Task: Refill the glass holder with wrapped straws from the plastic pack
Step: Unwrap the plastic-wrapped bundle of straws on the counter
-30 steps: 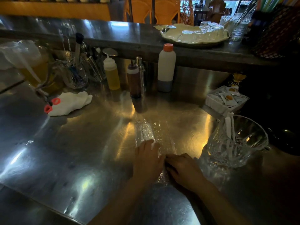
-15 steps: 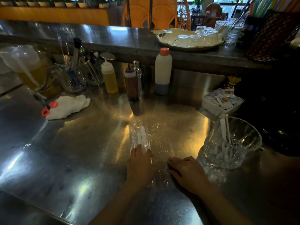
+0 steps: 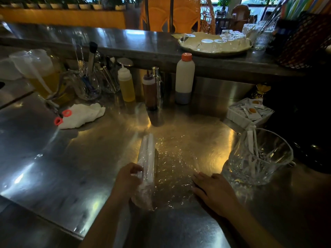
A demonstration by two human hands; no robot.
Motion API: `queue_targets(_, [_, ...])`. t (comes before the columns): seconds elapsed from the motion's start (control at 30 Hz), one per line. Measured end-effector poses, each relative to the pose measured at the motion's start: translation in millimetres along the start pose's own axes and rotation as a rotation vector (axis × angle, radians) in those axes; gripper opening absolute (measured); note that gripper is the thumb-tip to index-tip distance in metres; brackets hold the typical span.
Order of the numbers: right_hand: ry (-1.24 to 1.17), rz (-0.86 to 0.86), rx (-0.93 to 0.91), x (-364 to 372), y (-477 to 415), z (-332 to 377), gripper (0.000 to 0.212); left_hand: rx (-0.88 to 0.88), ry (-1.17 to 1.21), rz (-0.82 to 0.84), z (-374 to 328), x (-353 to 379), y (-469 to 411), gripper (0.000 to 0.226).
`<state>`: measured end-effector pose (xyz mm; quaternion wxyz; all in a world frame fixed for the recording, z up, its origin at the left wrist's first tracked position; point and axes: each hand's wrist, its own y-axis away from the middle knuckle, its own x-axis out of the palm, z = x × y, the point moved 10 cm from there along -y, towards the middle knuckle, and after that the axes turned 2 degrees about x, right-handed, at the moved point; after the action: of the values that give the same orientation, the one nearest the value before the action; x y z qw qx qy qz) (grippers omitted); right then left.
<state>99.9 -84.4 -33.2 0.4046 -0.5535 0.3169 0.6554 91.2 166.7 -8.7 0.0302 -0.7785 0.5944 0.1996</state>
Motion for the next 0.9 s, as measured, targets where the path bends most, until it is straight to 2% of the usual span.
queue_targets(0.1, [0.000, -0.031, 0.039, -9.2, 11.1, -14.4, 0.045, -0.156, 0.310, 0.071, 16.5, 14.7, 8.8, 0.030])
queue_targets(0.17, [0.042, -0.094, 0.049, -19.3, 21.4, -22.0, 0.041, -0.164, 0.295, 0.098, 22.7, 24.3, 12.5, 0.028])
queue_targets(0.23, [0.084, -0.085, 0.075, -26.1, 29.3, -26.5, 0.034, -0.126, 0.146, 0.068, 24.0, 23.9, 10.6, 0.025])
queue_targets(0.37, [0.164, -0.012, 0.137, -30.8, 26.0, -29.2, 0.030, 0.058, -0.313, -0.041, -5.3, 15.7, 9.6, 0.017])
queue_targets(0.47, [0.159, -0.042, 0.191, -37.5, 10.9, -18.3, 0.018, 0.264, -0.336, -0.060, -44.2, 26.6, 23.9, 0.014])
queue_targets(0.57, [0.029, -0.162, 0.146, -42.3, -0.2, 2.0, 0.009, 0.436, -0.243, 0.150, -76.2, 75.8, 45.8, 0.021])
queue_targets(0.63, [-0.103, -0.168, 0.094, -37.1, -5.7, 15.0, 0.015, 0.462, -0.282, 0.280, -73.4, 112.4, 56.2, 0.015])
queue_targets(0.73, [-0.261, -0.114, 0.082, -16.8, -5.9, 18.3, 0.028, 0.445, -0.340, 0.378, -46.9, 145.0, 58.2, 0.031])
queue_targets(0.83, [-0.135, -0.017, 0.097, 9.2, -1.0, 10.5, 0.049, 0.523, -0.582, 0.337, -27.9, 150.0, 52.3, 0.043])
queue_targets(0.9, [-0.104, -0.026, 0.115, 13.3, -1.1, 4.3, 0.053, 0.559, -0.817, 0.269, -22.2, 142.9, 46.5, 0.049])
